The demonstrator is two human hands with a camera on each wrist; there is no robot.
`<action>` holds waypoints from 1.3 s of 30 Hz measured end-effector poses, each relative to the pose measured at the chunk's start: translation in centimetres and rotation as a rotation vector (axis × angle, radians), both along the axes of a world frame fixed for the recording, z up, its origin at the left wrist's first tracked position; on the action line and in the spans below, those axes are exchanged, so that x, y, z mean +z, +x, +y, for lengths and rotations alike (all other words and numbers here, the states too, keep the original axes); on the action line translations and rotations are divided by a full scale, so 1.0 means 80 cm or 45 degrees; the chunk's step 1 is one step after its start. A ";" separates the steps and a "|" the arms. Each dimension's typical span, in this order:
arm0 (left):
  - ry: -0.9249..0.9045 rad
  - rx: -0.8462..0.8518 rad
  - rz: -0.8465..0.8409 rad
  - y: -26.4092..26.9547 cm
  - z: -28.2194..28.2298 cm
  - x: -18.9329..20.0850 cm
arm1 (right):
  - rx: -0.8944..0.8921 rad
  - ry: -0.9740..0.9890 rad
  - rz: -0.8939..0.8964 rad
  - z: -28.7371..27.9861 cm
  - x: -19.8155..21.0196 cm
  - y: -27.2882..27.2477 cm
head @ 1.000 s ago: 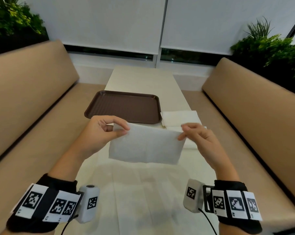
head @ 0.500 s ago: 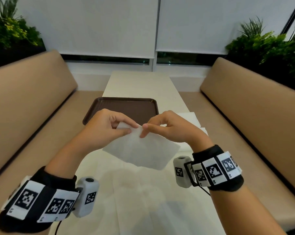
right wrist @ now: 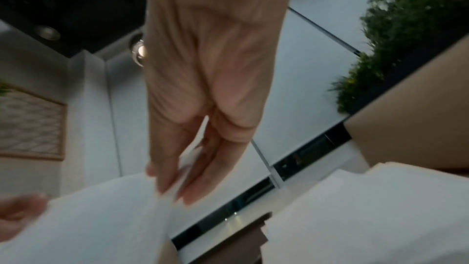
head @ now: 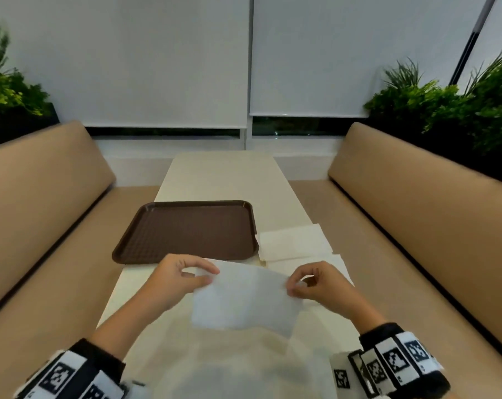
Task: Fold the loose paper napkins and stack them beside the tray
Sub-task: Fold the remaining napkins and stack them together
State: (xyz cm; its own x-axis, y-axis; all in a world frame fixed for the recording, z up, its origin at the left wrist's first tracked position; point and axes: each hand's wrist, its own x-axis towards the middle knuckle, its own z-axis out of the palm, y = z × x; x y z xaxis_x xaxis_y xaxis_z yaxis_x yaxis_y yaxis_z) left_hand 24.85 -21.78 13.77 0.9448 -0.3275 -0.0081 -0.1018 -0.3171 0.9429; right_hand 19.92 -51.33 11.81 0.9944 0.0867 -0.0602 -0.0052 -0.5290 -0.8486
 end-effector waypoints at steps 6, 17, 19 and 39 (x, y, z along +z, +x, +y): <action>-0.233 0.150 0.243 0.109 -0.106 -0.058 | -0.269 -0.151 -0.066 -0.067 -0.003 0.114; 0.427 0.034 0.109 0.229 -0.242 -0.149 | -0.503 -0.714 0.079 -0.122 -0.058 0.240; 0.737 0.004 0.083 0.225 -0.249 -0.153 | -0.444 -0.820 0.194 -0.121 -0.072 0.239; 0.109 -0.103 0.059 -0.054 0.047 -0.083 | 0.324 -0.665 0.337 0.085 -0.069 0.008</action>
State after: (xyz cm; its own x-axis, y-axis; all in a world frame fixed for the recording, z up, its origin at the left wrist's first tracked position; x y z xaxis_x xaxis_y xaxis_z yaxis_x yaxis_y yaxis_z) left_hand 20.51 -18.06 7.14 0.9132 -0.3992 -0.0823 -0.0876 -0.3894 0.9169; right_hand 20.59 -44.55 6.30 0.8922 0.2111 -0.3992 0.0009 -0.8849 -0.4658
